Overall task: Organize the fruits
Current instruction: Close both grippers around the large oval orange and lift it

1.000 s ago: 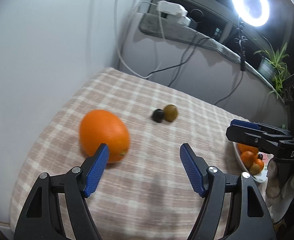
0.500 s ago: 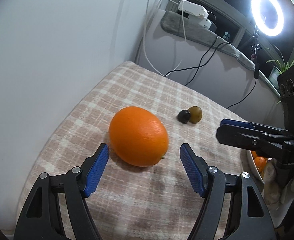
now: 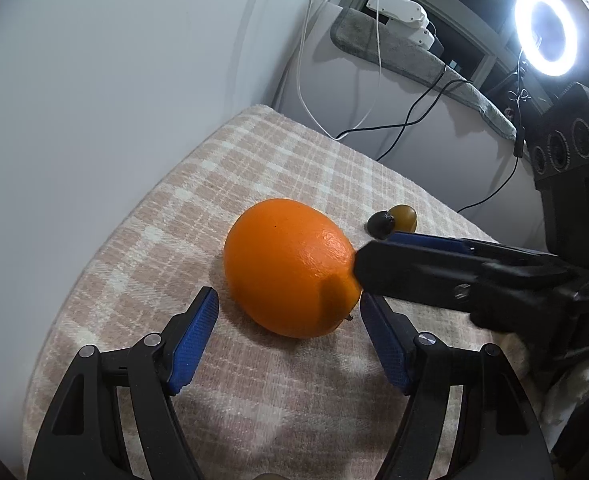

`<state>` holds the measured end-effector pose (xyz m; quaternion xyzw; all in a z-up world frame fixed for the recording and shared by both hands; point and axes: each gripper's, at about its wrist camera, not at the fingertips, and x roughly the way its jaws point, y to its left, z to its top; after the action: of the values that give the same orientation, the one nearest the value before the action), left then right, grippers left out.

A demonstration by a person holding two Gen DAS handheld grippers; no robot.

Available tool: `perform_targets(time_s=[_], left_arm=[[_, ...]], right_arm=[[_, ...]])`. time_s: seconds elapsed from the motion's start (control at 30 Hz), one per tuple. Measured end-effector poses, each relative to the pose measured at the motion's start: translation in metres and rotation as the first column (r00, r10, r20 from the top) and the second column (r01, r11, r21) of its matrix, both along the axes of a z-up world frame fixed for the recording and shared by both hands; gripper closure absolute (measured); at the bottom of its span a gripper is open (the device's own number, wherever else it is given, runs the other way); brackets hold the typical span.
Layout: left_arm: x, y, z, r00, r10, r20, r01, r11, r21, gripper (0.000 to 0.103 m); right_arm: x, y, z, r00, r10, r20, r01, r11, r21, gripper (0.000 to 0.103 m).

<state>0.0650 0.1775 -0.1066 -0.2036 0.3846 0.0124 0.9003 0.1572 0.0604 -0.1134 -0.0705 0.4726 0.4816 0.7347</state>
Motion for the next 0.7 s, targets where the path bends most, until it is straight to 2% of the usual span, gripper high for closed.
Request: perform_targets(time_s=[0.53,0.6,0.7], left_arm=[[0.007,-0.001,-0.003,1.000,-0.012,-0.008,0.012,1.000,-0.016,0.030],[0.007,0.000,-0.003,1.000,-0.012,-0.008,0.012,1.000,-0.018,0.030],[0.007,0.000,-0.003,1.000,-0.012,-0.008,0.012,1.000,-0.021,0.030]], right_arm=[[0.002,0.027,-0.022,0.998,0.049,-0.045,-0.049,0.999,-0.008,0.023],[0.004,0.028,-0.024,0.997,0.047,-0.054,-0.047,0.999,-0.008,0.030],[0.004,0.028,-0.027,0.996,0.052,-0.072,-0.052,0.999,-0.007,0.036]])
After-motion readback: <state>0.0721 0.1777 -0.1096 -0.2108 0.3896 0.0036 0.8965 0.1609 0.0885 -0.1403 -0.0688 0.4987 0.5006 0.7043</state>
